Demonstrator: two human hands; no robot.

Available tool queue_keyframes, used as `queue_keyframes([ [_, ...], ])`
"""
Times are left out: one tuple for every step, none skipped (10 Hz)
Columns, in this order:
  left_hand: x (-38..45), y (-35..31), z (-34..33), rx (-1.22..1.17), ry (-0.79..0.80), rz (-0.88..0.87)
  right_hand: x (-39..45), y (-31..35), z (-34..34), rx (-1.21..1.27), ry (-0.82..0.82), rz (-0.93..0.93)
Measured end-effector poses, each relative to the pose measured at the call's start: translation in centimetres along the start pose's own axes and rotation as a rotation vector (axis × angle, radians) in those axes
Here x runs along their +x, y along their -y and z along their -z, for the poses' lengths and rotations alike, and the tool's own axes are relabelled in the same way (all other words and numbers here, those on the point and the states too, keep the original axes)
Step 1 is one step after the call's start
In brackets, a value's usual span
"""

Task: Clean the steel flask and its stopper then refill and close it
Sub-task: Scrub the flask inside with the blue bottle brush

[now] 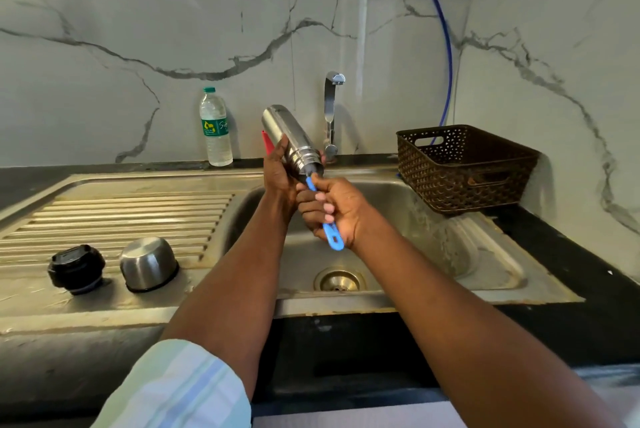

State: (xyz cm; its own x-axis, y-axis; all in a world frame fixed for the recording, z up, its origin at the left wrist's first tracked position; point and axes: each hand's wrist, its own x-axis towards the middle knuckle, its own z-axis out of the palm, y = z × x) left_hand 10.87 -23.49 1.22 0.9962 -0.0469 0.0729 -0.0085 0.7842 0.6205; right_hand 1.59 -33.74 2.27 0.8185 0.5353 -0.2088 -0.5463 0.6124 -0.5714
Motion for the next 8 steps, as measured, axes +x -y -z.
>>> queue_keyframes([
  [0.2, -0.3, -0.3, 0.003, -0.032, 0.032, 0.1, -1.0, -0.8, -0.831, -0.346, 0.202],
  [0.4, -0.7, -0.2, 0.0, -0.105, 0.014, -0.6, -2.0, -0.3, -1.865, -0.808, 0.523],
  [0.2, -0.7, 0.2, 0.008, -0.168, 0.008, -0.7, -2.5, -0.1, -1.989, -0.811, 0.592],
  [0.2, -0.8, 0.5, 0.009, -0.135, 0.042, 0.2, -1.6, -0.4, -1.69, -0.647, 0.465],
  [0.3, -0.6, 0.0, 0.074, -0.061, 0.066, 0.8, -0.8, -0.3, -1.255, -0.627, 0.422],
  [0.0, -0.5, -0.8, 0.123, -0.017, 0.068, 0.6, -1.7, -0.8, -1.106, -0.628, 0.383],
  [0.4, -1.1, -0.3, 0.035, -0.066, 0.003, 0.0, -2.9, -1.8, -0.991, -0.54, 0.339],
  [0.3, -1.9, 0.6, -0.029, -0.043, -0.008, 0.7, -2.3, -2.2, -0.946, -0.536, 0.342],
])
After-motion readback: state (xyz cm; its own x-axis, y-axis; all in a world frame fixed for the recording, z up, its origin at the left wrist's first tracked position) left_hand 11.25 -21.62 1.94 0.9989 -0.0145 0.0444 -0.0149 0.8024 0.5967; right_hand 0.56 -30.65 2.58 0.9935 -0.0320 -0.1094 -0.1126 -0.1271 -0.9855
